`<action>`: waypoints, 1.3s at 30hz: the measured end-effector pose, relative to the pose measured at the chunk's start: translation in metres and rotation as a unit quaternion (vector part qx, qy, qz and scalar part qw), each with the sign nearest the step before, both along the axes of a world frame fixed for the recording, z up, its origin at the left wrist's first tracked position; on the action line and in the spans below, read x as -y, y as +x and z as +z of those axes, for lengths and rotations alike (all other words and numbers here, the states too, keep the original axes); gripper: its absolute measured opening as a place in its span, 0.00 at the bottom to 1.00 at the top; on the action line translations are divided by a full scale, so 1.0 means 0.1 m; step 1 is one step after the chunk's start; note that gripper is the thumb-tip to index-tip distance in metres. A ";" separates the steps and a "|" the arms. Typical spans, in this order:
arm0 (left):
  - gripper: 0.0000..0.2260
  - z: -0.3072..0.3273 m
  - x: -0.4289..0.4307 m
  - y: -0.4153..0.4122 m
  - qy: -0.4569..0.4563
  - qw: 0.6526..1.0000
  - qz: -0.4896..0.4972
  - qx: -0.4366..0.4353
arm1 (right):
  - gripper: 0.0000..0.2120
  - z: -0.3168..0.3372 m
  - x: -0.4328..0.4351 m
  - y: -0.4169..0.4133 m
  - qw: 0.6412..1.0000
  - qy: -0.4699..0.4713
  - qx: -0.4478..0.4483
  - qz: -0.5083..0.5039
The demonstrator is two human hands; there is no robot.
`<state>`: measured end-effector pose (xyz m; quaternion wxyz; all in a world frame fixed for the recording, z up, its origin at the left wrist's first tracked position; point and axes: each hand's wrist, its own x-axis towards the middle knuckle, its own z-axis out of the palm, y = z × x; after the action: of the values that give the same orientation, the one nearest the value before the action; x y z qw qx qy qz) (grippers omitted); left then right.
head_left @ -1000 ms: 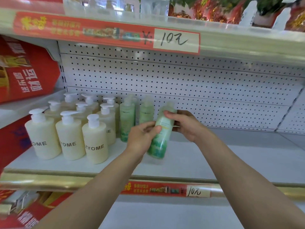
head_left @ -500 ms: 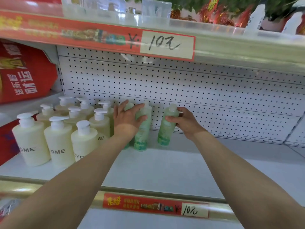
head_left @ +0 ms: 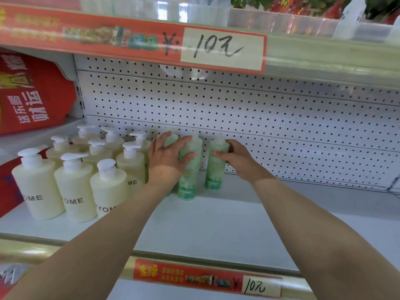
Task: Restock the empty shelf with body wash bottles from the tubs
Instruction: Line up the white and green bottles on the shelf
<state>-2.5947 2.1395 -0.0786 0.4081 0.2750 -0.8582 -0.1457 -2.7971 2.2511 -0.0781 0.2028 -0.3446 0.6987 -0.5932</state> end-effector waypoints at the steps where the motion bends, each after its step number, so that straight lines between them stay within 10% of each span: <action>1: 0.22 0.01 -0.02 0.01 -0.002 1.000 -0.003 -0.007 | 0.30 0.00 0.02 0.00 1.000 -0.001 0.003 0.001; 23: 0.24 -0.04 -0.03 0.00 -0.076 0.995 -0.002 -0.062 | 0.29 -0.04 0.09 -0.08 0.999 0.025 -0.023 0.024; 31: 0.25 0.18 -0.12 0.13 -0.008 0.996 -0.009 0.090 | 0.31 0.17 -0.06 0.29 0.994 0.078 -0.061 -0.045; 39: 0.28 0.47 -0.17 0.58 -0.052 0.996 -0.030 0.070 | 0.31 0.75 -0.29 1.07 0.935 0.148 -0.274 -0.170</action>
<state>-2.5367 2.1561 -0.0315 0.3566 0.2370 -0.8988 -0.0938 -2.6898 2.2798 -0.0035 -0.0518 -0.3359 0.8552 -0.3914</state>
